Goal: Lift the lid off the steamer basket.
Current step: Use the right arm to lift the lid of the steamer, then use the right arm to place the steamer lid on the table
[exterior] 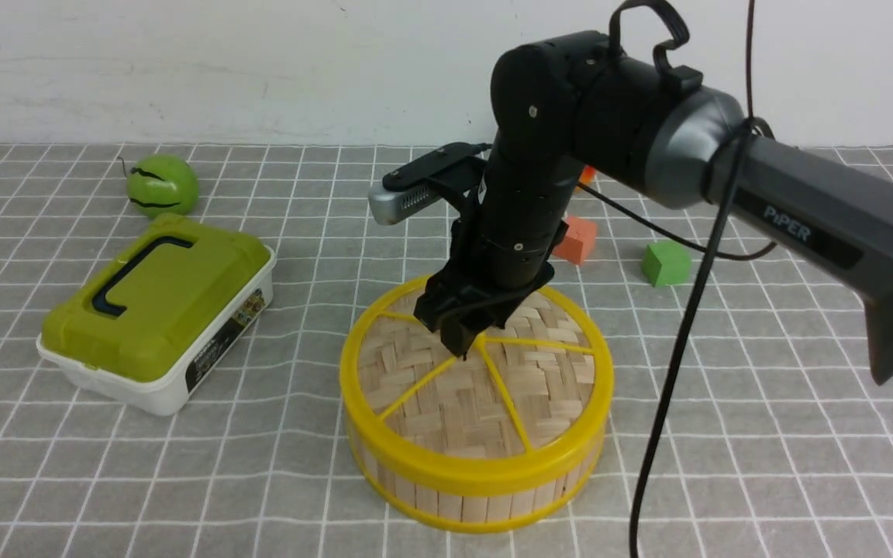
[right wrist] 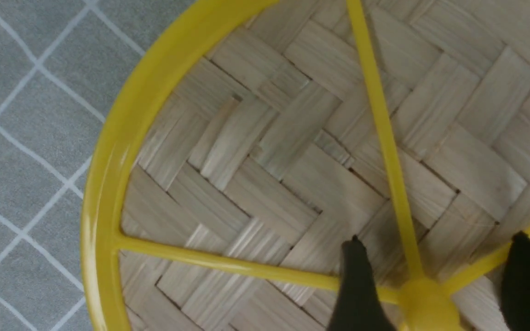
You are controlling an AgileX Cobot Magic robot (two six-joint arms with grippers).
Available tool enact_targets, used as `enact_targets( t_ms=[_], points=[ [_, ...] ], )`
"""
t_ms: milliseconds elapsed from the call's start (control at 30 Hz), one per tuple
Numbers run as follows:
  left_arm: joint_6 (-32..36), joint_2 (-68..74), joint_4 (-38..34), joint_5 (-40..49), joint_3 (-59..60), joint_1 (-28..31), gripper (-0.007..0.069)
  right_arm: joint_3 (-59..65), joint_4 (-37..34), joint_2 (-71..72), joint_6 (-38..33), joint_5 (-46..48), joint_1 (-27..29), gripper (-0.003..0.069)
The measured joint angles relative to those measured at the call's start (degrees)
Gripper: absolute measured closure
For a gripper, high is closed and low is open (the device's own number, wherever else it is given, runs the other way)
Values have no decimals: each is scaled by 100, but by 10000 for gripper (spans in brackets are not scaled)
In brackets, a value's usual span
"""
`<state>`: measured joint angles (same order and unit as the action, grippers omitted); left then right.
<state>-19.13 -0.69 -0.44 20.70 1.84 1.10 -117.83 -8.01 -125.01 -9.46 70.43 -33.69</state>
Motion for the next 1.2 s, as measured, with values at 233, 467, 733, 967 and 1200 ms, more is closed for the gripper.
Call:
enact_targets(
  t_ms=[233,467,733,967,1200],
  points=[
    [0,0,0,0,0,0,386,63,-55,53,0,-28,0,462],
    [0,0,0,0,0,0,386,-10,-8,161,-5,1,-5,579],
    [0,0,0,0,0,0,386,-123,801,1502,-32,93,30,579],
    [0,0,0,0,0,0,386,1275,1015,3157,152,113,805,579],
    [0,0,0,0,0,0,386,3627,947,3625,235,-404,1982,579]
  ],
)
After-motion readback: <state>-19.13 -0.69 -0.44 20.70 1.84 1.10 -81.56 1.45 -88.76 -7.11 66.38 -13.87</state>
